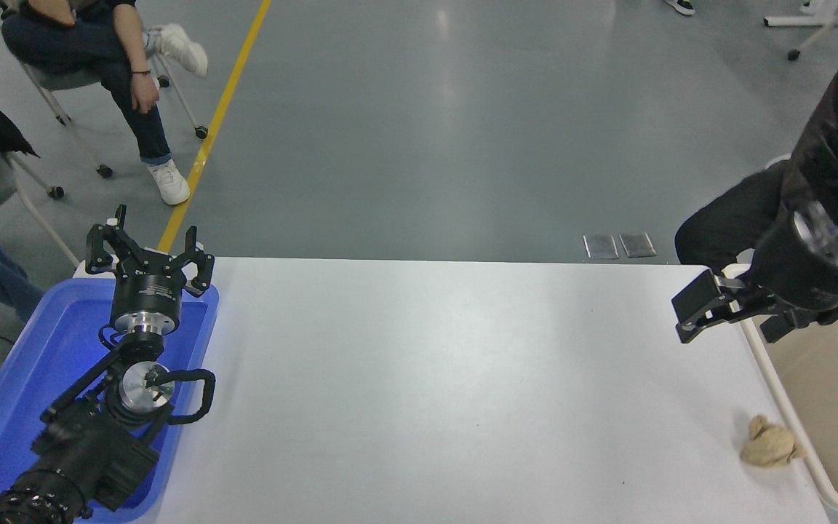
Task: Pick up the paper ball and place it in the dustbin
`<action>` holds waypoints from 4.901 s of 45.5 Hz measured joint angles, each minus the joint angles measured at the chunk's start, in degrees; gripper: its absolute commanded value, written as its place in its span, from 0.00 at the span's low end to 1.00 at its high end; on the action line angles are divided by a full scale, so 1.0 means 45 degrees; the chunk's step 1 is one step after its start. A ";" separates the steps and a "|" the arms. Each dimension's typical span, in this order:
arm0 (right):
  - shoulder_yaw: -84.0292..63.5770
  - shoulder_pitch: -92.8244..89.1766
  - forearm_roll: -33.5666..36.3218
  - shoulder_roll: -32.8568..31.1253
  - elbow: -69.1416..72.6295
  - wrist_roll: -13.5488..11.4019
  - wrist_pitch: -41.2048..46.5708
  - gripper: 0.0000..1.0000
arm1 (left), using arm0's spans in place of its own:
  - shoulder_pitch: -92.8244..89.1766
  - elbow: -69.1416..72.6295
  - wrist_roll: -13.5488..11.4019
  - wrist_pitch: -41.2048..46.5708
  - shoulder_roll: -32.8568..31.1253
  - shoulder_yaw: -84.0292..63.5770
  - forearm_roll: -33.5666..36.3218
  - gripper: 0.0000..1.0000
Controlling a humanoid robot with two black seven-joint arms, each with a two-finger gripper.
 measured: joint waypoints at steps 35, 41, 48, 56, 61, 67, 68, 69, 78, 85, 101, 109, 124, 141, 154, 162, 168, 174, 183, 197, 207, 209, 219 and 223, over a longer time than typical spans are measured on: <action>0.9419 -1.3909 -0.6689 -0.2113 -0.6386 0.0005 -0.4589 1.00 | -0.0002 0.0000 0.0004 0.0001 -0.0002 0.0001 0.0001 0.99; 0.9944 -1.4467 -0.6793 -0.2007 -0.6690 0.0005 -0.5028 1.00 | -0.0007 0.0000 0.0003 0.0001 -0.0002 -0.0002 0.0001 0.99; 1.0519 -1.4808 -0.6779 -0.1855 -0.6860 -0.0002 -0.5271 1.00 | -0.0012 0.0000 0.0003 0.0001 -0.0002 -0.0002 0.0001 0.99; 1.0899 -1.5016 -0.6582 -0.1688 -0.6918 -0.0009 -0.5399 1.00 | -0.0016 0.0000 0.0003 0.0001 -0.0002 -0.0001 0.0001 0.99; 1.1019 -1.5144 -0.6515 -0.1561 -0.6944 -0.0012 -0.5438 1.00 | -0.0018 0.0000 0.0003 0.0001 -0.0002 0.0001 0.0001 0.99; 1.1102 -1.5320 -0.6472 -0.1369 -0.6965 -0.0015 -0.5477 1.00 | -0.0019 0.0000 0.0003 0.0001 -0.0002 0.0002 0.0001 0.99; 1.1110 -1.5344 -0.6467 -0.1342 -0.6966 -0.0014 -0.5479 1.00 | -0.0019 -0.0001 0.0003 0.0001 -0.0002 0.0002 0.0001 0.99; 1.1124 -1.5377 -0.6461 -0.1302 -0.6967 -0.0012 -0.5486 1.00 | -0.0019 -0.0001 0.0004 0.0001 -0.0002 0.0002 0.0001 0.99; 1.1200 -1.5548 -0.6432 -0.1057 -0.6984 -0.0014 -0.5549 1.00 | -0.0019 -0.0002 0.0004 0.0001 -0.0002 0.0002 0.0001 0.99; 1.1336 -1.5629 -0.6378 -0.0855 -0.7068 -0.0015 -0.5647 0.87 | -0.0019 -0.0002 0.0004 0.0001 -0.0002 0.0002 0.0001 0.99; 1.1711 -1.5864 -0.6205 -0.0544 -0.7577 -0.0012 -0.5782 0.00 | -0.0019 -0.0002 0.0003 0.0001 -0.0002 0.0002 0.0001 0.99; 1.1756 -1.5948 -0.6185 -0.0502 -0.7657 0.0018 -0.5748 0.00 | -0.0019 -0.0001 0.0003 0.0001 -0.0002 0.0002 0.0001 0.99; 1.1517 -1.4876 -0.6193 -0.1590 -0.6671 0.0363 -0.4971 0.00 | -0.0020 0.0001 0.0005 0.0001 -0.0001 0.0002 0.0002 0.99; 0.8448 -0.8709 -0.6484 -0.4465 -0.4208 0.0472 -0.2035 0.00 | -0.0029 -0.0015 0.0025 0.0001 -0.0008 0.0003 0.0019 0.99; 0.5208 -0.2840 -0.6613 -0.5077 -0.3612 0.0449 0.0342 0.00 | -0.0019 -0.0016 0.0037 0.0001 -0.0003 0.0002 0.0021 0.99; 0.3932 -0.0617 -0.6638 -0.5109 -0.3293 0.0379 0.0911 0.00 | -0.0019 -0.0019 0.0039 0.0001 -0.0002 0.0002 0.0021 0.99; 0.3476 0.0169 -0.6654 -0.5111 -0.3139 0.0269 0.1100 0.00 | -0.0019 -0.0019 0.0040 0.0001 -0.0001 0.0002 0.0021 0.99; 0.3180 0.0588 -0.6717 -0.5116 -0.3098 0.0192 0.1201 0.00 | -0.0018 -0.0019 0.0040 0.0001 -0.0001 0.0002 0.0021 0.99; 0.2654 0.0651 -0.6985 -0.5161 -0.3628 0.0133 0.1274 0.00 | -0.0018 -0.0019 0.0042 0.0001 -0.0002 0.0002 0.0021 0.99; 0.2558 -0.1997 -0.7164 -0.5133 -0.6425 0.0401 0.0317 0.00 | -0.0018 -0.0020 0.0041 0.0001 -0.0001 0.0001 0.0023 0.99; 0.3979 -0.5995 -0.6838 -0.4614 -0.8086 0.0656 -0.1974 0.00 | -0.0019 -0.0019 0.0019 0.0001 0.0000 0.0001 0.0019 0.99; 0.4422 -0.6823 -0.6726 -0.4426 -0.8428 0.0679 -0.2377 0.00 | -0.0018 -0.0018 0.0019 0.0001 0.0000 0.0001 0.0019 0.99; 0.8080 -1.2048 -0.5916 -0.2453 -1.1368 0.0755 -0.4491 0.00 | -0.0031 -0.0014 0.0018 0.0001 -0.0003 0.0002 0.0004 0.99; 0.9403 -1.3622 -0.5756 -0.1612 -1.2414 0.0760 -0.5185 0.00 | -0.0034 -0.0008 0.0021 0.0001 -0.0001 0.0002 0.0003 0.99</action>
